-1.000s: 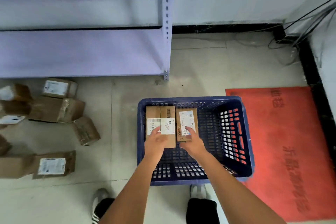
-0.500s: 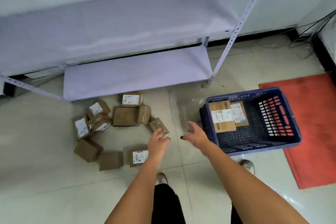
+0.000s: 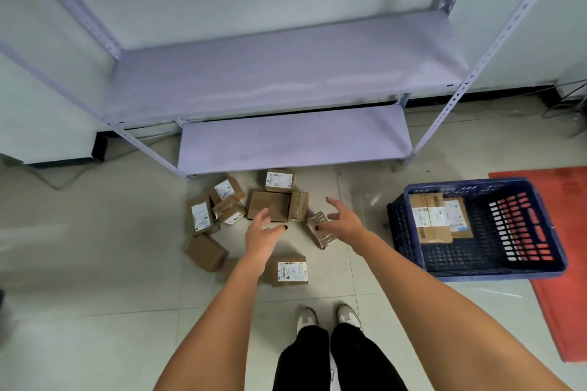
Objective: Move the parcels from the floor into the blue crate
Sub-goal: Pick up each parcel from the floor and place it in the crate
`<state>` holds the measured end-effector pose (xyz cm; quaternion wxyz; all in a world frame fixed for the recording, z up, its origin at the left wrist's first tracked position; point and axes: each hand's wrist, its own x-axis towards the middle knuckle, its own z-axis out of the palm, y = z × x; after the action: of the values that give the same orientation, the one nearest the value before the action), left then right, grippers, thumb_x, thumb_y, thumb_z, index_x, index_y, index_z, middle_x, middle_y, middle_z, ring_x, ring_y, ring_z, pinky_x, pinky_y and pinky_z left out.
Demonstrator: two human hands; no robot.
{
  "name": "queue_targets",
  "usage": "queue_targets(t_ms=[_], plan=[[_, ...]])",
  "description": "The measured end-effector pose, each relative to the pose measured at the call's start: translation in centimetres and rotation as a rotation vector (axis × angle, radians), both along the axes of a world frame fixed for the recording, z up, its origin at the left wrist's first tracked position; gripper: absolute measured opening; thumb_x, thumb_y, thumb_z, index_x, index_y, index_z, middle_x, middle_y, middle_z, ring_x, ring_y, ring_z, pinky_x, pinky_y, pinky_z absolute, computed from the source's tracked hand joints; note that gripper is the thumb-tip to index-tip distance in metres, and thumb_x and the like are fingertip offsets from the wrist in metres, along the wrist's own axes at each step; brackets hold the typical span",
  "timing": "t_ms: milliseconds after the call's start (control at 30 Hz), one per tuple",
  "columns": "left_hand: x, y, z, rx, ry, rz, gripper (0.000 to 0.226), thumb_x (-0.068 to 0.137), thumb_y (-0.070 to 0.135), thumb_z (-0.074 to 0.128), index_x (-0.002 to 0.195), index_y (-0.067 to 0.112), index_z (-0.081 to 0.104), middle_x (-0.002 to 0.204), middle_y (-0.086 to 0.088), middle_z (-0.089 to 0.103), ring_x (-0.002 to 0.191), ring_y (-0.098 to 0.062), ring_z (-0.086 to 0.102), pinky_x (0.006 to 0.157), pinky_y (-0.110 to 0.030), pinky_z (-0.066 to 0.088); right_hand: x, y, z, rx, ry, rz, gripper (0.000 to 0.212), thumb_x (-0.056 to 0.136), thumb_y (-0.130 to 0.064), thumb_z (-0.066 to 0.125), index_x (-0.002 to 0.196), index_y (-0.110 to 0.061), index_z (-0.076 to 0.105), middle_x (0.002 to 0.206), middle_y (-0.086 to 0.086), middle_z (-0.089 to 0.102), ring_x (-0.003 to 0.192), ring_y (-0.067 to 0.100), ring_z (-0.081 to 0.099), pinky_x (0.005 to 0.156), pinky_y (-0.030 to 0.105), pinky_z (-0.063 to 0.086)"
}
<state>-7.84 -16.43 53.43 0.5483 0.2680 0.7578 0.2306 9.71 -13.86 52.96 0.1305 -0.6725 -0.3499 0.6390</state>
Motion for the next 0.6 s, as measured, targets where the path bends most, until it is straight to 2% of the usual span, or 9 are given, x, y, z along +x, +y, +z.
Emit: queue_targets(t_ms=[67, 133, 233, 300, 400, 533, 600], plan=[[-2.2, 0.0, -0.6, -0.001, -0.001, 0.012, 0.061, 0.083, 0.01, 0.065, 0.139, 0.017, 0.041, 0.139, -0.01, 0.049, 0.123, -0.025, 0.05, 0.106, -0.038, 0.04, -1.7, 0.3, -0.3, -0.008, 0.009, -0.008, 0.074, 0.079, 0.0, 0.066, 0.143, -0.021, 0.034, 0.125, 0.016, 0.056, 0.108, 0.028, 0.057, 0.098, 0.037, 0.046], [-4.7, 0.0, -1.5, -0.019, -0.008, 0.02, 0.059, 0.083, 0.01, 0.065, 0.137, 0.019, 0.043, 0.138, -0.01, 0.051, 0.122, -0.026, 0.05, 0.105, -0.038, 0.041, -3.8, 0.4, -1.1, -0.024, 0.024, -0.024, 0.075, 0.078, 0.001, 0.067, 0.143, -0.019, 0.035, 0.117, 0.012, 0.058, 0.103, 0.026, 0.056, 0.087, 0.033, 0.047], [-9.6, 0.4, -3.2, -0.055, -0.013, 0.036, 0.057, 0.083, 0.011, 0.065, 0.136, 0.017, 0.045, 0.135, -0.01, 0.051, 0.121, -0.026, 0.051, 0.095, -0.036, 0.044, -7.8, 0.7, -2.9, -0.038, 0.012, -0.04, 0.08, 0.076, -0.002, 0.07, 0.144, -0.02, 0.034, 0.118, 0.011, 0.055, 0.1, 0.025, 0.053, 0.074, 0.027, 0.047], [-13.6, 0.9, -4.8, -0.084, -0.005, 0.035, 0.055, 0.082, 0.011, 0.065, 0.134, 0.014, 0.047, 0.134, -0.012, 0.052, 0.12, -0.027, 0.052, 0.098, -0.039, 0.043, -10.9, 1.0, -4.3, -0.062, 0.012, -0.056, 0.08, 0.077, -0.002, 0.07, 0.145, -0.02, 0.033, 0.126, 0.015, 0.053, 0.103, 0.024, 0.051, 0.075, 0.026, 0.044], [-19.8, 1.8, -7.7, -0.118, 0.01, 0.016, 0.054, 0.081, 0.008, 0.065, 0.132, 0.014, 0.049, 0.134, -0.015, 0.054, 0.119, -0.031, 0.054, 0.103, -0.043, 0.04, -16.0, 1.1, -6.8, -0.117, 0.02, -0.082, 0.078, 0.079, -0.004, 0.069, 0.145, -0.022, 0.03, 0.135, 0.016, 0.048, 0.117, 0.028, 0.051, 0.083, 0.029, 0.045], [-26.2, 2.2, -11.8, -0.149, 0.006, 0.009, 0.056, 0.084, 0.004, 0.061, 0.136, 0.013, 0.044, 0.136, -0.014, 0.051, 0.121, -0.028, 0.052, 0.101, -0.038, 0.041, -21.8, 0.5, -12.2, -0.175, -0.007, -0.102, 0.074, 0.078, -0.007, 0.07, 0.142, -0.025, 0.037, 0.131, 0.015, 0.052, 0.11, 0.027, 0.055, 0.088, 0.032, 0.045], [-28.8, 1.9, -14.4, -0.174, 0.006, 0.007, 0.055, 0.084, 0.002, 0.059, 0.137, 0.011, 0.043, 0.138, -0.015, 0.049, 0.122, -0.028, 0.051, 0.094, -0.033, 0.042, -24.4, 0.2, -15.1, -0.198, -0.015, -0.102, 0.072, 0.079, -0.008, 0.068, 0.141, -0.027, 0.038, 0.13, 0.015, 0.053, 0.109, 0.027, 0.055, 0.082, 0.029, 0.047]])
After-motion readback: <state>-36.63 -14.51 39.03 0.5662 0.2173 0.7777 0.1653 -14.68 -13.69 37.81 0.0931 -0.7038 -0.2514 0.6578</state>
